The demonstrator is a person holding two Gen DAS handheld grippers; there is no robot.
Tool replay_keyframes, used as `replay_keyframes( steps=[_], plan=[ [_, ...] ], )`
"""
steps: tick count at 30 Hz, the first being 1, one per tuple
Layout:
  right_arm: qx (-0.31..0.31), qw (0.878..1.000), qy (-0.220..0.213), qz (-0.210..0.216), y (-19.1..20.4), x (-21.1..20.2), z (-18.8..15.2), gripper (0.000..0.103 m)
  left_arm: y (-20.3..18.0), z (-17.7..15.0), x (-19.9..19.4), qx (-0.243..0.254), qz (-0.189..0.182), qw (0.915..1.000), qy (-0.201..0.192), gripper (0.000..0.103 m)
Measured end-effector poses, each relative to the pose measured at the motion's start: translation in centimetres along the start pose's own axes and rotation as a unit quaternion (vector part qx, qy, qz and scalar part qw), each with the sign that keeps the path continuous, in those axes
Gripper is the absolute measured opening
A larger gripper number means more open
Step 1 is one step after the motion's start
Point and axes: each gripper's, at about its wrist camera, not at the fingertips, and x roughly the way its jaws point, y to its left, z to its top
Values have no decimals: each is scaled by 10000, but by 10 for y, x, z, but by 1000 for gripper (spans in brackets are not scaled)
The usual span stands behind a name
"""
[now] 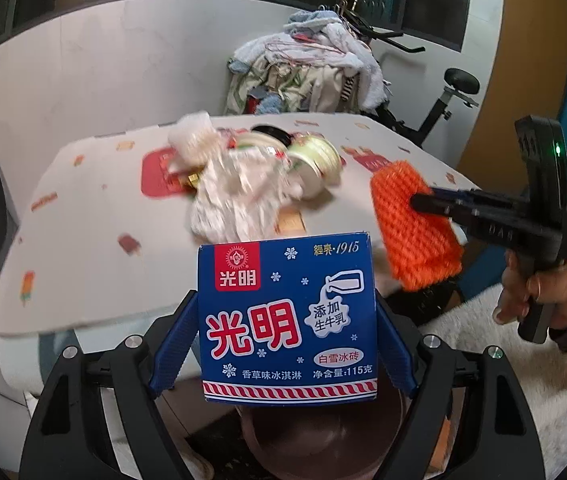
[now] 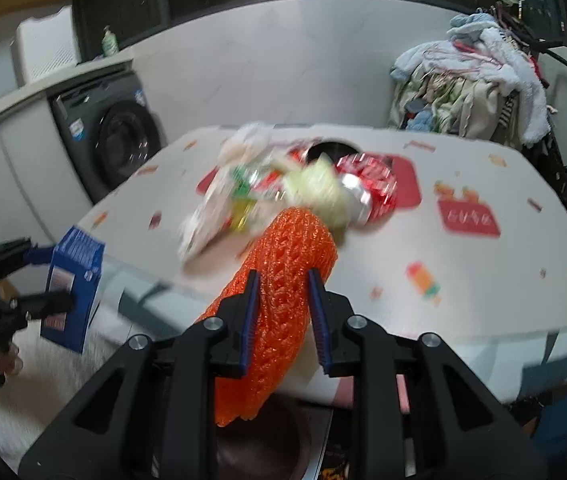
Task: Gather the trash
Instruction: 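Grasp the orange foam net with the right tool and lower it toward the bin, then open the right tool over the bin while the left tool drops the blue box in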
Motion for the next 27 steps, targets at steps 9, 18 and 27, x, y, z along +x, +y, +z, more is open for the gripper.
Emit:
replay_keyframes(
  steps=[9,18,27],
  plan=[
    [-120,9968,735,304,40,18,-78,27,-6,-41,2,-39,-123,9999,79,80],
    [-274,9779,2068,92,43,77,-110,27,-8,-47,16,31,-68,9997,227,80],
    [-534,9730,2246,35,52,87,-117,30,-15,-51,27,212,-95,9989,405,80]
  ],
)
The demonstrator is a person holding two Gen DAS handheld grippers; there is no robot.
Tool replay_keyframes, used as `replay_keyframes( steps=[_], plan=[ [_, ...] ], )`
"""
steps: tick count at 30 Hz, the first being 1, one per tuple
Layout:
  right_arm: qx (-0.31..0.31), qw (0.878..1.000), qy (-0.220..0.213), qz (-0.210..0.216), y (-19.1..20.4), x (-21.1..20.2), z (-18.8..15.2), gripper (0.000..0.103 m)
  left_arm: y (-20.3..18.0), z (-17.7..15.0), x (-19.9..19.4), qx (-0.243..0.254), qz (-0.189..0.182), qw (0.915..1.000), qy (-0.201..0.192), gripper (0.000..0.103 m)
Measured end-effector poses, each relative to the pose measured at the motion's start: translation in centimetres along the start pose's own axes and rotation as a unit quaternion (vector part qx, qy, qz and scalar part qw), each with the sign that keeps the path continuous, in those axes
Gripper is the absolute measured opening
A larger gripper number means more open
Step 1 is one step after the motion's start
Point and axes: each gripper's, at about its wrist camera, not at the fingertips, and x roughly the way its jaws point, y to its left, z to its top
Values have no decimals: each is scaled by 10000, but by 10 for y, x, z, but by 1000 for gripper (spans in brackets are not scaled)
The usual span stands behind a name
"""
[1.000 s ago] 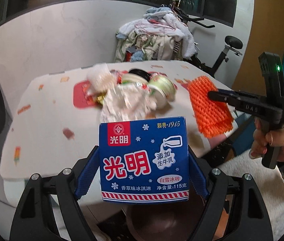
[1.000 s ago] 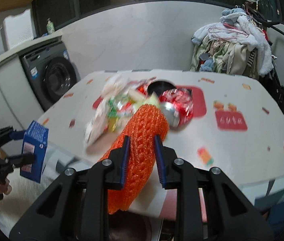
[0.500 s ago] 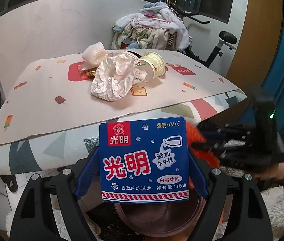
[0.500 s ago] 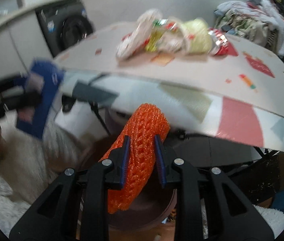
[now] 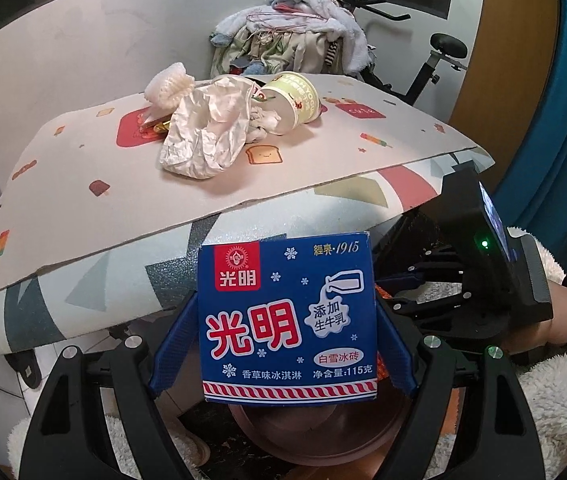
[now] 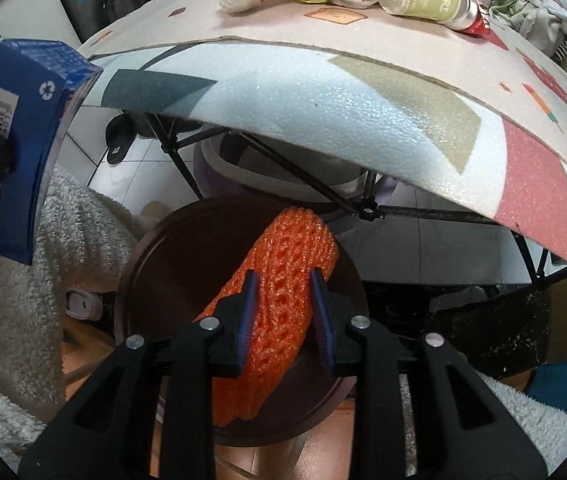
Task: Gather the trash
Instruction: 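Open the right tool over the bin while the left tool drops the blue box in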
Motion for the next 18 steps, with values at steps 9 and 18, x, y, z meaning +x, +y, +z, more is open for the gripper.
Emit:
replay_keyframes(
  steps=[9,18],
  plan=[
    [204,9997,-88,-45,-8,-4,2,47,1,0,3,-60,-22,10000,67,80],
    [564,9935,-925,-356,-21,-42,4,94,1,0,8,-55,-58,9998,158,80]
  ],
)
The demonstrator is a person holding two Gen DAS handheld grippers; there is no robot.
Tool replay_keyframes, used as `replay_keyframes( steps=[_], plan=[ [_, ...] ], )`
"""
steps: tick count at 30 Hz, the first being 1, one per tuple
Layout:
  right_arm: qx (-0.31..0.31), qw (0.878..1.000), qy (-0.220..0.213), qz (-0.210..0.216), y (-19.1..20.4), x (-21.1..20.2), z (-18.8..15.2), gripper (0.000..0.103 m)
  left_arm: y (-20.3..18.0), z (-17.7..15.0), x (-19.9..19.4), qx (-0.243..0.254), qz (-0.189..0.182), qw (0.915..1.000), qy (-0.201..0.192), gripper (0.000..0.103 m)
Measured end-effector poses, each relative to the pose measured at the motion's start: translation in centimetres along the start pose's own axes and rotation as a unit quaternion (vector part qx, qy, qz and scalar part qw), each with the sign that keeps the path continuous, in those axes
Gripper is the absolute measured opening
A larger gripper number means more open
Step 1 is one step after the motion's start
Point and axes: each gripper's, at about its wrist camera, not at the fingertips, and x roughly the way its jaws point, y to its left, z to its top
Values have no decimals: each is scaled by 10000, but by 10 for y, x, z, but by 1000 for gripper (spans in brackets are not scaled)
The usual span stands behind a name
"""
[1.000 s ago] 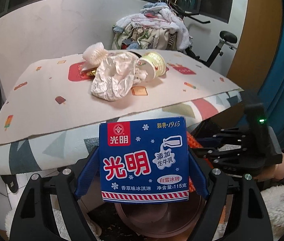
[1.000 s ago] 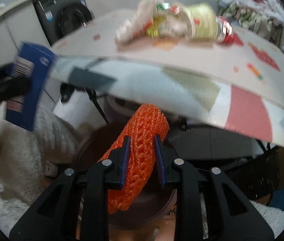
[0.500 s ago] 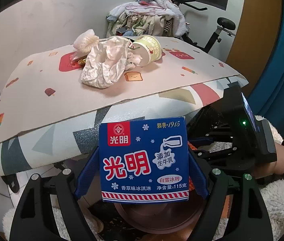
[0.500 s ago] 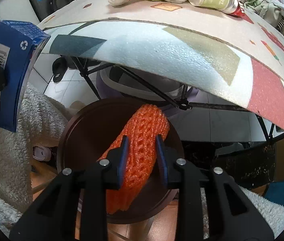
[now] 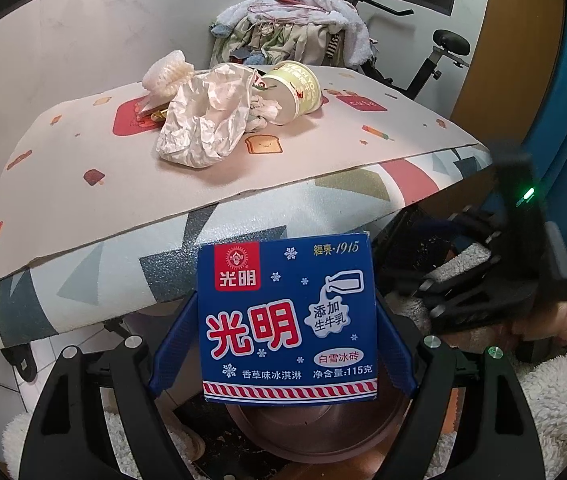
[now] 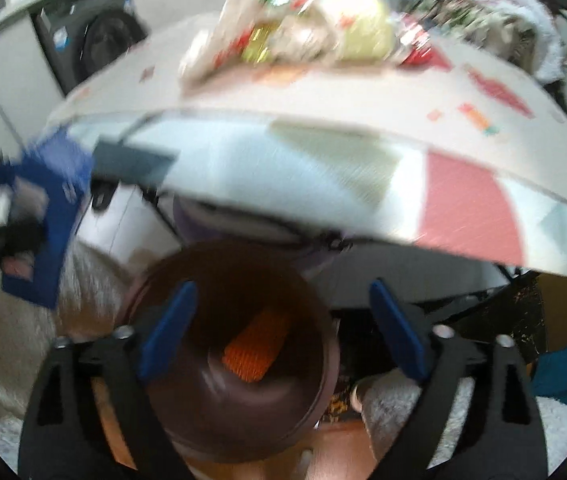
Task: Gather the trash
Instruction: 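Open the right tool over the bin while the left tool drops the blue box in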
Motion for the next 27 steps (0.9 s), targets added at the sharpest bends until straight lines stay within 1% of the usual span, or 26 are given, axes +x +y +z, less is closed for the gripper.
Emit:
replay_keyframes(
  steps=[3,7,12,13,15,19,23,27],
  plan=[
    [299,9984,-445,-200,-14,-18,5,97,-2,0,3,28,-24,10000,49,80],
    [574,9959,-604,-351,-27,-26,6,97,-7,1,8,140,-46,9998,143,80],
    [775,9942,-644,-369,-37,-25,6,97,-14,0,15,283,-86,9993,237,80],
    [787,9942,-641,-360,-37,-25,7,97,-15,0,16,292,-91,9992,258,82],
    [787,9943,-628,-356,-36,-25,2,97,-16,0,20,293,-113,9989,337,92],
    [772,9947,-591,-340,-35,-24,1,97,-16,0,21,282,-11,9990,338,93],
    [781,9947,-586,-325,-35,-23,1,97,-10,1,15,146,151,9996,186,93],
    [770,9950,-557,-306,-35,-21,1,97,2,3,11,-151,288,9994,115,95]
  ],
)
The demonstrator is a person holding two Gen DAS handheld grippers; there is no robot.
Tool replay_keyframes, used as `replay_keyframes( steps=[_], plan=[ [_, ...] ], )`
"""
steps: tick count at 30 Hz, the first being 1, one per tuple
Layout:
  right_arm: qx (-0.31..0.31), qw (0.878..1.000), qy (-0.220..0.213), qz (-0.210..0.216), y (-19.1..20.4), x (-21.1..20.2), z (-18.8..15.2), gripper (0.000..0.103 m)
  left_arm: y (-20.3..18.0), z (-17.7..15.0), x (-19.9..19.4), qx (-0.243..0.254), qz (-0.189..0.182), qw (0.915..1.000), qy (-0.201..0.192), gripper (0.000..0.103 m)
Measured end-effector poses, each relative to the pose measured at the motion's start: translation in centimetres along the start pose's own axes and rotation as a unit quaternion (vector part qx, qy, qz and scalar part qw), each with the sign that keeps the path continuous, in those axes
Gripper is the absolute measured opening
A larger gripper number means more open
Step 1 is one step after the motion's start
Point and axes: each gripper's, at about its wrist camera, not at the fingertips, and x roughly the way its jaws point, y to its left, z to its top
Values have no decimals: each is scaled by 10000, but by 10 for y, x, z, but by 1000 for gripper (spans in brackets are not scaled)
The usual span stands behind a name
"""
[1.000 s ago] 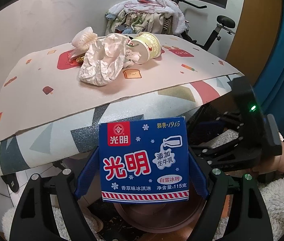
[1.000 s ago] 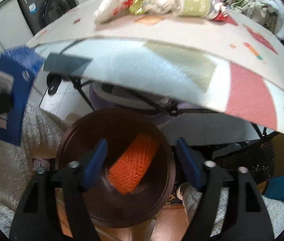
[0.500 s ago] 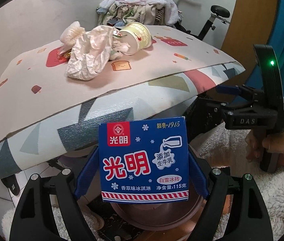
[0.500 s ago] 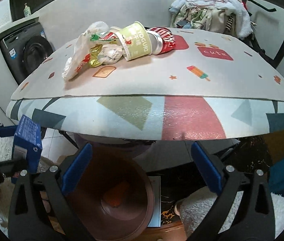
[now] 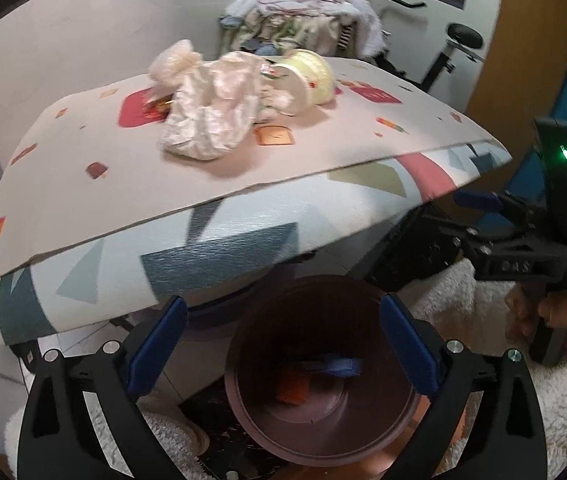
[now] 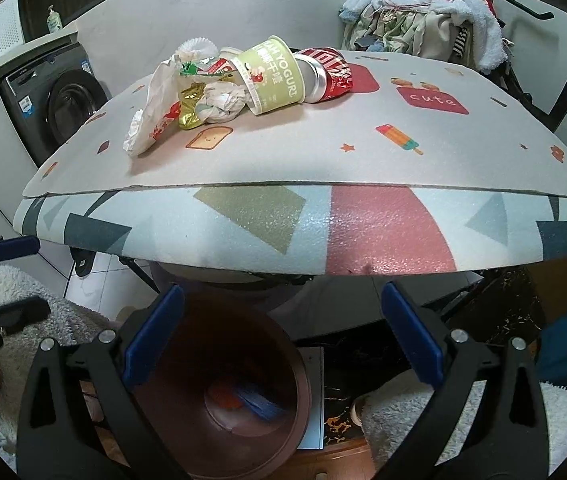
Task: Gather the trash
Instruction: 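Open the right tool over the bin while the left tool drops the blue box in, then raise both tools back toward the trash pile on the table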
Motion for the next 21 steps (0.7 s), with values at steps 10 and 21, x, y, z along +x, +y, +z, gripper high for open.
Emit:
replay_keyframes(
  steps=[10,21],
  plan=[
    [20,10000,28,-7,-1,1,0,97,16,2,-7,-365,226,9989,-205,95],
    [158,9998,-109,-4,-8,-8,12,97,21,13,-16,-349,495,9972,-441,95]
  ],
)
